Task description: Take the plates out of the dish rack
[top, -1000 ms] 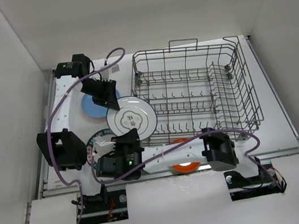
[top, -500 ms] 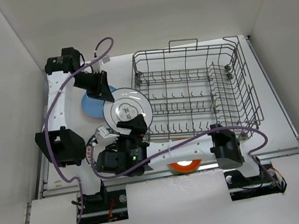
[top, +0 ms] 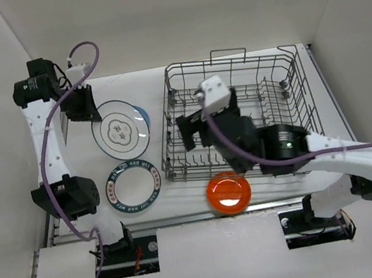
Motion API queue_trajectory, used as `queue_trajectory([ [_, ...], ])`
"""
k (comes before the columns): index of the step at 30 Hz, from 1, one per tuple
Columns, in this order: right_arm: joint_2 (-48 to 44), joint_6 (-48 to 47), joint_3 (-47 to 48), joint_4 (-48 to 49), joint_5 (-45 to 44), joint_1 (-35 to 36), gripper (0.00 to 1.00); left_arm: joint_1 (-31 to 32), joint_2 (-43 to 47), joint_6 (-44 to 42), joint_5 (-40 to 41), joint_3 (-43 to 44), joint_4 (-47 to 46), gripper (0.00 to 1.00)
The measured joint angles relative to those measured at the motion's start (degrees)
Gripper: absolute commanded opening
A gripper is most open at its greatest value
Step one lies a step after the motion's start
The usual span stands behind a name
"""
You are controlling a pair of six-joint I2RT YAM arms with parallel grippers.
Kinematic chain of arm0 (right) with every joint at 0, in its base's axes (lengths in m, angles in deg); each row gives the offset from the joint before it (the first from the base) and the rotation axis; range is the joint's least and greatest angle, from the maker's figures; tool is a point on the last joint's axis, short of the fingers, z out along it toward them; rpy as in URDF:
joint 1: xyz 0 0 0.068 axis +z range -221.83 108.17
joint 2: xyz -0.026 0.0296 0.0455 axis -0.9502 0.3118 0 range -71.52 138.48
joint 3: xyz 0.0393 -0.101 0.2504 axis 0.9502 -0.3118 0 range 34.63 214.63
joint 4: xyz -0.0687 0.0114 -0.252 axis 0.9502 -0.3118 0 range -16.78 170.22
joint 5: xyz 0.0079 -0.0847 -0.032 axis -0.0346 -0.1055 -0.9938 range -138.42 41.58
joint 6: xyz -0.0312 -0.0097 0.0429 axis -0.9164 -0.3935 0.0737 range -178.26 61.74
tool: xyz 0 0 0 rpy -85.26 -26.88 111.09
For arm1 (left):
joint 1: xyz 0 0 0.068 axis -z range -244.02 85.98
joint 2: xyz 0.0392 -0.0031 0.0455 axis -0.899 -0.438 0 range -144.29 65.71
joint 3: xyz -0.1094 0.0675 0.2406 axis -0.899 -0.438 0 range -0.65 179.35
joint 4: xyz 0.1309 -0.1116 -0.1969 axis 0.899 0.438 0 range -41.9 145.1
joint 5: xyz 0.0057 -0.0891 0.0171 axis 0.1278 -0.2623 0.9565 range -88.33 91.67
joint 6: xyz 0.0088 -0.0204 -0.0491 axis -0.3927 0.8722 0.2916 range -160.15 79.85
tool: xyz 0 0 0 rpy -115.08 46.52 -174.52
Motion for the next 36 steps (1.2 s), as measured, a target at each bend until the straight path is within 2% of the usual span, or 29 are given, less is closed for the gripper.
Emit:
queue_trajectory([
  [2, -4.20, 1.44, -1.01, 1.84, 0.94, -1.92, 1.00, -0.87, 1.97, -1.11, 1.81, -2.14, -1.07, 0.00],
  [5, -6.05, 3.19, -1.75, 2.19, 1.25, -3.19, 1.00, -1.81, 5.53, -3.50, 4.61, -10.45, -1.55, 0.00],
  [12, 0.42, 6.75, -4.72, -0.87, 2.86, -3.17, 1.00, -2.36, 5.07, -8.85, 7.50, -31.32, -2.32, 0.00],
  [13, 1.03, 7.19, -5.18, -1.27, 3.04, -3.26, 1.00, -2.36, 5.01, -9.81, 7.91, -34.91, -2.29, 0.07],
  [14, 1.38, 7.52, -5.55, -1.73, 3.28, -3.39, 1.00, -2.36, 5.01, -10.10, 7.96, -35.74, -2.16, 0.07],
  [15, 1.51, 8.04, -5.88, -2.10, 3.41, -3.43, 1.00, -2.36, 5.01, -10.80, 7.85, -37.44, -2.21, 0.16],
  [16, 1.49, 8.52, -6.03, -2.38, 3.50, -3.45, 1.00, -2.36, 5.01, -11.32, 7.63, -38.64, -2.12, 0.40],
  [18, 1.33, 9.14, -6.05, -2.51, 3.61, -3.50, 1.00, -2.36, 5.03, -12.31, 7.30, -40.13, -2.64, 0.65],
  [20, 1.05, 9.66, -6.05, -2.56, 3.63, -3.50, 1.00, -2.36, 5.05, -12.55, 7.41, -41.09, -3.61, 0.83],
  [21, 0.87, 9.97, -6.05, -2.56, 3.63, -3.50, 1.00, -2.36, 5.05, -12.66, 7.63, -41.44, -4.37, 0.86],
  [22, 0.76, 10.14, -6.05, -2.64, 3.63, -3.50, 1.00, -2.36, 5.03, -12.46, 7.65, -41.48, -4.87, 0.94],
  [30, 0.57, 14.86, -6.05, -4.76, 4.22, -6.14, 1.00, -0.68, 6.29, -10.84, 11.34, -41.48, -8.28, 0.98],
  [33, 0.33, 19.61, -6.08, -8.00, 5.95, -11.96, 1.00, 1.55, 9.03, -9.42, 12.83, -40.98, -9.20, 0.99],
  [36, -0.35, 24.33, -6.08, -12.20, 8.66, -21.11, 1.00, 2.49, 11.78, -6.27, 15.26, -38.75, -10.25, 0.99],
])
